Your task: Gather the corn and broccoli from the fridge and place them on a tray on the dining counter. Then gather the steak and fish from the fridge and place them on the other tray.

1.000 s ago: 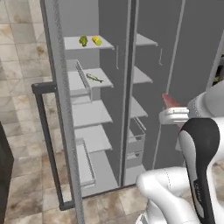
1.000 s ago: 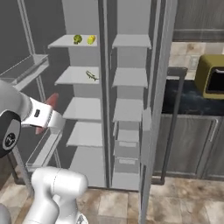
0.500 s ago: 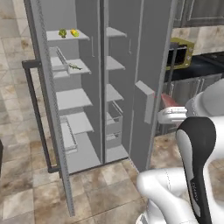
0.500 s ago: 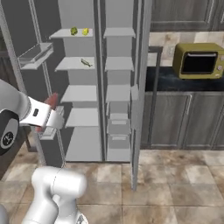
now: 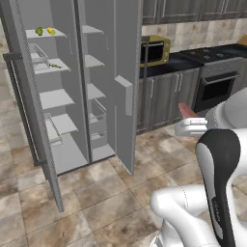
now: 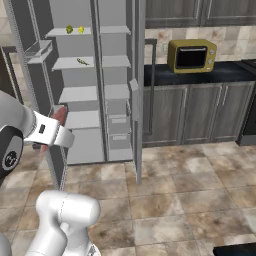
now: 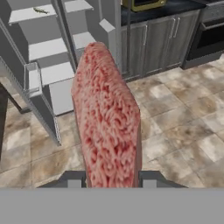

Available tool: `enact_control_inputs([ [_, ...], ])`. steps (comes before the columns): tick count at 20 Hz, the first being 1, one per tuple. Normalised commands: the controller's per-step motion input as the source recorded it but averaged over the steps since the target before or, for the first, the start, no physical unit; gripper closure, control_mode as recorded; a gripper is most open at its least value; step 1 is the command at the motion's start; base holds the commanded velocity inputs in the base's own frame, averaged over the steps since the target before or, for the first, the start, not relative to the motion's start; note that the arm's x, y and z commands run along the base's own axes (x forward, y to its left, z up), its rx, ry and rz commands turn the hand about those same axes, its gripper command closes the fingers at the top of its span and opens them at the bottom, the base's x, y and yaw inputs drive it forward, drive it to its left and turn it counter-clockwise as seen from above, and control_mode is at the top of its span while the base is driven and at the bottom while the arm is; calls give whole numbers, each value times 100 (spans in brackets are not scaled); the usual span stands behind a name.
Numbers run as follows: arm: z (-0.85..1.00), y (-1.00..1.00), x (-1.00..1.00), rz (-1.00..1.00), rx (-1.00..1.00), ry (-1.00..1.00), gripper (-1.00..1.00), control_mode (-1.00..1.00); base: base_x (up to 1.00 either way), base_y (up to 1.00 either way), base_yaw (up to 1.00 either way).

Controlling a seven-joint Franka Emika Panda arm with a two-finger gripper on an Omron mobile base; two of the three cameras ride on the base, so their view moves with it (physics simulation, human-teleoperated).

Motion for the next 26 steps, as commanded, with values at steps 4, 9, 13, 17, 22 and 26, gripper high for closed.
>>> enact_control_inputs([
  [4,0,0,0,0,0,0,100,100,-100,32,-24],
  [9,0,0,0,0,0,0,100,100,-100,32,-23],
  [13,0,0,0,0,0,0,100,100,-100,1,-6],
  [17,0,0,0,0,0,0,100,100,-100,-19,23],
  [22,0,0,0,0,0,0,100,100,-100,-31,50],
  [26,0,0,0,0,0,0,100,100,-100,-62,37],
])
